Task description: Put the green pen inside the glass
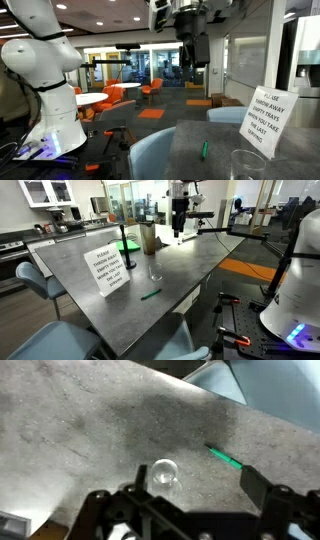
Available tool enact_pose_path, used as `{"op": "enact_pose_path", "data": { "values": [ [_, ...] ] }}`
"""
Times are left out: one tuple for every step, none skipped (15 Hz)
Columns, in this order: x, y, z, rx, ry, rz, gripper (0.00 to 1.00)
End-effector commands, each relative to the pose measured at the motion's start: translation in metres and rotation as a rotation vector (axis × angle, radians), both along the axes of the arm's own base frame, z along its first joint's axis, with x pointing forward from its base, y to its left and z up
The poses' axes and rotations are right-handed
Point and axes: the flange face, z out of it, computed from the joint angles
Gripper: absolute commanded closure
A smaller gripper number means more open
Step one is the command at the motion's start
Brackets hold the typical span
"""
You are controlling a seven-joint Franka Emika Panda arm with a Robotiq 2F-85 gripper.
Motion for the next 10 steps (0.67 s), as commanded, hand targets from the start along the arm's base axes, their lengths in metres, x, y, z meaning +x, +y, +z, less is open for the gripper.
{"op": "enact_pose_path", "data": {
  "values": [
    [0.0002, 0.0000, 0.0007, 0.000, 0.000, 0.000, 0.00],
    [0.0002, 0.0000, 0.0007, 0.000, 0.000, 0.000, 0.00],
    [0.0002, 0.0000, 0.0007, 0.000, 0.000, 0.000, 0.00],
    [0.0002, 0.0000, 0.0007, 0.000, 0.000, 0.000, 0.00],
    [0.0002, 0.0000, 0.0007, 0.000, 0.000, 0.000, 0.00],
    [0.0002, 0.0000, 0.0007, 0.000, 0.000, 0.000, 0.00],
    [0.0002, 0.0000, 0.0007, 0.000, 0.000, 0.000, 0.00],
    [0.0002, 0.0000, 0.0007, 0.000, 0.000, 0.000, 0.00],
    [0.0002, 0.0000, 0.0007, 0.000, 0.000, 0.000, 0.00],
    [0.0005, 0.0017, 0.0005, 0.002, -0.019, -0.050, 0.00]
  ]
}}
